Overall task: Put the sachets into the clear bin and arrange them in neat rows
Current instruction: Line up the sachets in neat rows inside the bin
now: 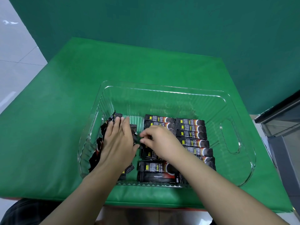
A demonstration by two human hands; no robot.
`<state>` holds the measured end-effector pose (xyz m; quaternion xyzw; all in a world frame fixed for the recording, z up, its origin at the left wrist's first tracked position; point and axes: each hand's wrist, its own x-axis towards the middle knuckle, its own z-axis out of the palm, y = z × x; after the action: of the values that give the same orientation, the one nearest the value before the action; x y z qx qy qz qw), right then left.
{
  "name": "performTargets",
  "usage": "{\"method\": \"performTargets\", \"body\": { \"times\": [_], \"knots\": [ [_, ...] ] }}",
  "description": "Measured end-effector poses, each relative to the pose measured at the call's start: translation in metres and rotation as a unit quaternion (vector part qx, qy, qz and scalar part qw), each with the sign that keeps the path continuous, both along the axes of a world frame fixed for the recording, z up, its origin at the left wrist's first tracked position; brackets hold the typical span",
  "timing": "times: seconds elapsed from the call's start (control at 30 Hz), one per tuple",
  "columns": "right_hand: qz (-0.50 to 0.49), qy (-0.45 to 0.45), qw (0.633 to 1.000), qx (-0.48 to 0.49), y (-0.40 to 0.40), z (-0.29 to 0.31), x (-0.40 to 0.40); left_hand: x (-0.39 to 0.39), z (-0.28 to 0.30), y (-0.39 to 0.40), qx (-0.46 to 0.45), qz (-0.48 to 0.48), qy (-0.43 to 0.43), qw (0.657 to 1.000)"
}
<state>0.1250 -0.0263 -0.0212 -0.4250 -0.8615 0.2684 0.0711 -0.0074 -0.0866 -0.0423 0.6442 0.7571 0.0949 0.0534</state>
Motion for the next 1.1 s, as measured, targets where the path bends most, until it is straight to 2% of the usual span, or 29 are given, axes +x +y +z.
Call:
{"method": "performTargets", "body": {
  "times": [0.13, 0.23, 0.37, 0.47, 0.57, 0.63, 0.8, 0.93, 1.0, 1.1],
  "knots": [
    [0.011, -0.036, 0.999, 0.0, 0.017, -0.003, -0.02, -0.003, -0.007, 0.0, 0.04, 0.001, -0.038, 0.998],
    [0.006, -0.023, 0.999, -0.029, 0.023, -0.004, -0.029, -0.004, -0.01, 0.001, 0.05, 0.001, -0.044, 0.998],
    [-0.017, 0.044, 0.996, -0.082, 0.023, -0.007, -0.033, -0.004, -0.011, 0.001, 0.059, 0.003, -0.046, 0.997],
    [-0.094, 0.091, 0.988, -0.082, 0.028, -0.003, -0.027, -0.003, -0.009, -0.001, 0.054, 0.005, -0.042, 0.998],
    [-0.181, 0.181, 0.954, -0.159, 0.034, 0.0, -0.015, -0.002, -0.009, -0.001, 0.057, 0.008, -0.022, 0.998],
    [-0.2, 0.238, 0.927, -0.208, 0.033, 0.002, -0.006, -0.001, -0.008, -0.001, 0.056, 0.006, -0.022, 0.998],
    [-0.143, 0.217, 0.941, -0.216, 0.023, 0.008, 0.014, -0.002, -0.009, 0.0, 0.05, 0.006, -0.001, 0.999],
    [-0.081, 0.161, 0.958, -0.223, 0.014, 0.01, 0.035, -0.002, -0.005, 0.0, 0.033, 0.004, 0.008, 0.999],
    [-0.098, 0.189, 0.942, -0.258, 0.009, 0.008, 0.046, -0.001, -0.003, 0.0, 0.02, 0.004, 0.013, 1.0],
    [-0.148, 0.297, 0.895, -0.298, 0.005, 0.007, 0.059, 0.0, 0.0, 0.001, 0.013, 0.01, 0.003, 1.0]
  ]
}}
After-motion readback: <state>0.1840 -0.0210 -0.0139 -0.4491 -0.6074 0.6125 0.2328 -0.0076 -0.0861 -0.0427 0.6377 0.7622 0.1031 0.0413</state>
